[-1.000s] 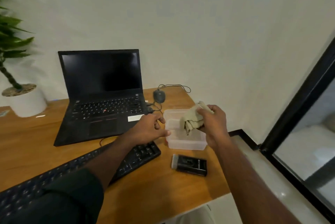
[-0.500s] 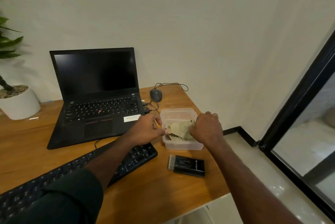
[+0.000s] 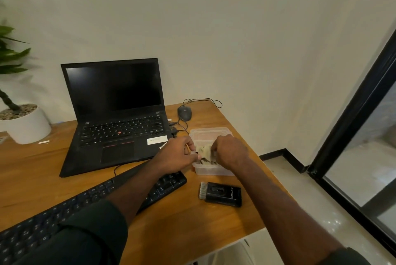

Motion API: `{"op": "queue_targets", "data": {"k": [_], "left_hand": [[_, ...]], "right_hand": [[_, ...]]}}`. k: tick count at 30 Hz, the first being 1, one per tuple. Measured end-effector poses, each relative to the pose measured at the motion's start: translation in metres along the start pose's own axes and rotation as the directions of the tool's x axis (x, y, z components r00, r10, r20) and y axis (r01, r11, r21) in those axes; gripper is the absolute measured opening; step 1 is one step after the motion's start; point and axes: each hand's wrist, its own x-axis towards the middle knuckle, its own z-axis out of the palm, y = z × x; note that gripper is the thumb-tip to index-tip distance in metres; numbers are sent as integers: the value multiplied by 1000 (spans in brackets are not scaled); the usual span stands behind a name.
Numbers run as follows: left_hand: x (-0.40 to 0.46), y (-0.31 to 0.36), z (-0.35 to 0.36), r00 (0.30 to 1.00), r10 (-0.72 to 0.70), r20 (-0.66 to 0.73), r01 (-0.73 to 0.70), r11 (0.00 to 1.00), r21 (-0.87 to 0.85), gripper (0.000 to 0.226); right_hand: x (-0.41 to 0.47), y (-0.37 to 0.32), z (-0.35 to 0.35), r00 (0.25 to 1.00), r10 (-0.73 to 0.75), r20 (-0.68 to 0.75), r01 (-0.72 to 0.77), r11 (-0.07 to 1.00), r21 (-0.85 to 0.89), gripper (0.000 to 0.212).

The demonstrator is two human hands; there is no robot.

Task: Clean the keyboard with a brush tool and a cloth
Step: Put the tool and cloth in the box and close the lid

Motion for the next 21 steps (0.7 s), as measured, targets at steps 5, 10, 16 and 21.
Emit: {"op": "queue_targets", "data": {"k": [5,10,16,21], "left_hand": [[-2,-3,-5,1000,-20,-4,20,1000,15,20],[-3,-3,-1,1000,-11,-1,11,999,44,17],[-5,-2,7,1000,24,-14,-23,996,86,17],[-10,-3,4,998,11,-57,-8,998,69,20]], "right_hand": [[9,6,4,990,-16,139,-1,992,124,28],[-11,24,-7,998,0,-58,20,936,351,29],[-65,38,-25,986,-166,-24,155,839,521,15],[-93,31,-18,959,-178,222,129,968,215,43]]}}
